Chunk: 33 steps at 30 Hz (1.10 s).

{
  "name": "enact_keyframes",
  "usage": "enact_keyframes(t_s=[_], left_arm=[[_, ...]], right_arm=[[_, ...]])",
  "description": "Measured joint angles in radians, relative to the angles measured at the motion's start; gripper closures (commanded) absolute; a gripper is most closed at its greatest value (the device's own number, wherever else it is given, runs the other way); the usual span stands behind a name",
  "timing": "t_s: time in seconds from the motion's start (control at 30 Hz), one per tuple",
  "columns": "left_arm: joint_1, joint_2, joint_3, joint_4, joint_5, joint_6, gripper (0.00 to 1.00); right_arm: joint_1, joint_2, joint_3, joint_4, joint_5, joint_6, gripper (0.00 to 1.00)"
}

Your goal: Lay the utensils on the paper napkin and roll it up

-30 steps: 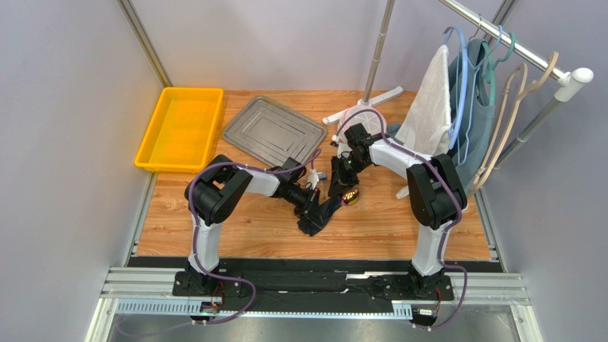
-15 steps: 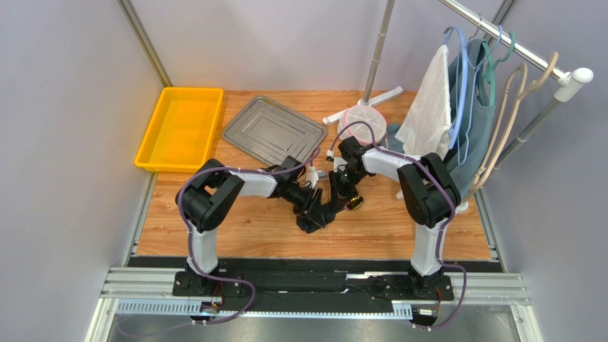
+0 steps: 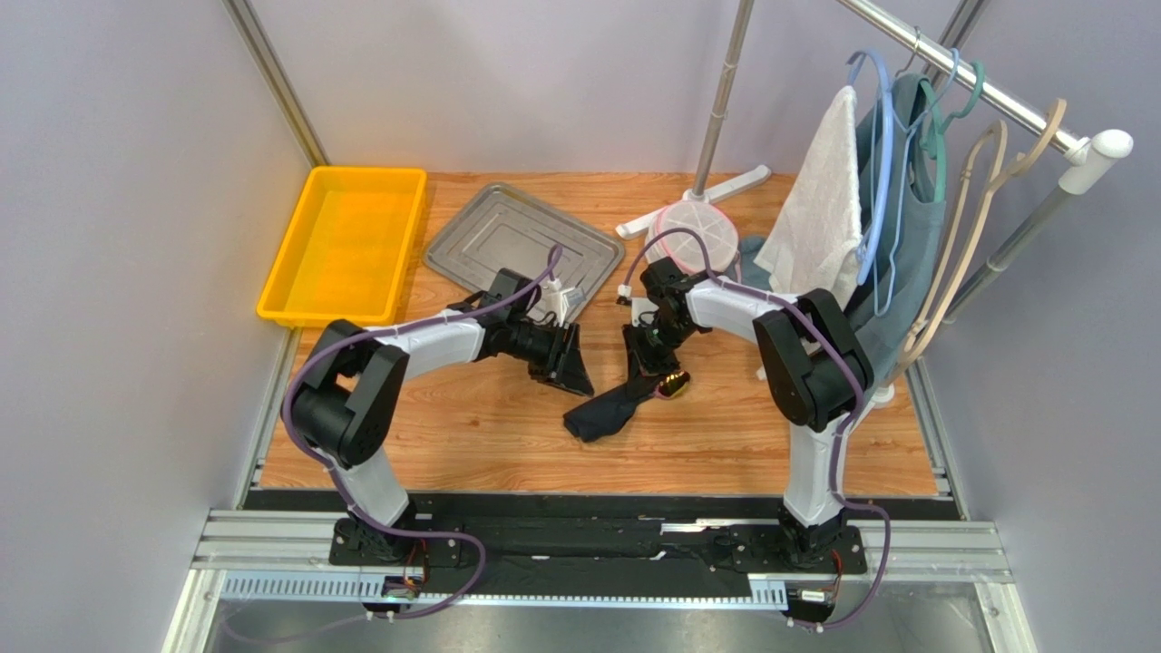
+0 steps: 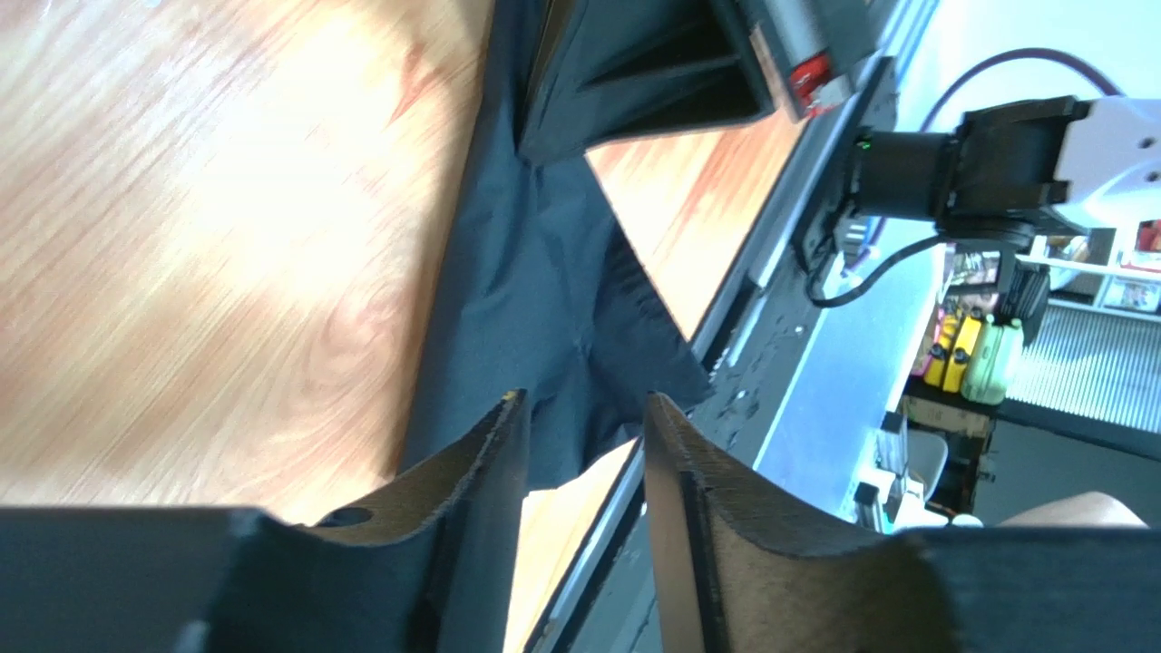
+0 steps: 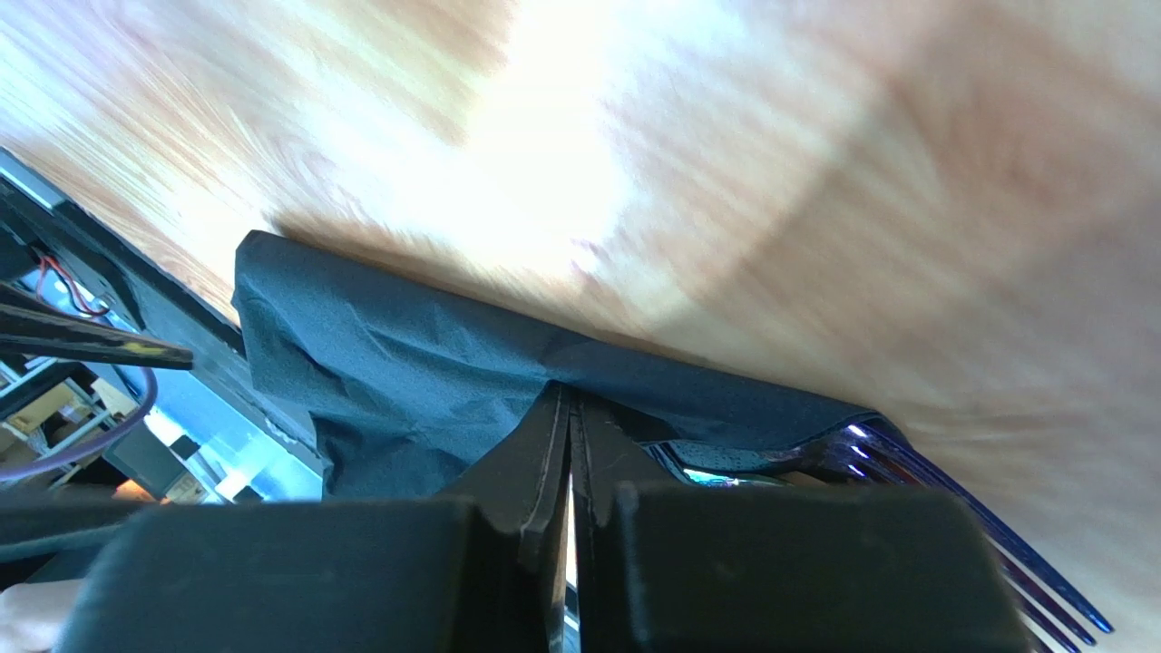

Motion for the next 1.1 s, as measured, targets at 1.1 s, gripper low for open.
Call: enact_keyframes(t_s=[1.1], left_arm=[[0.035, 0.31, -0.017, 0.183, 0.153, -0.199, 0.94]], right_arm=[[0.021, 0.025, 0.221, 0.078, -0.06, 0.072, 0.86]])
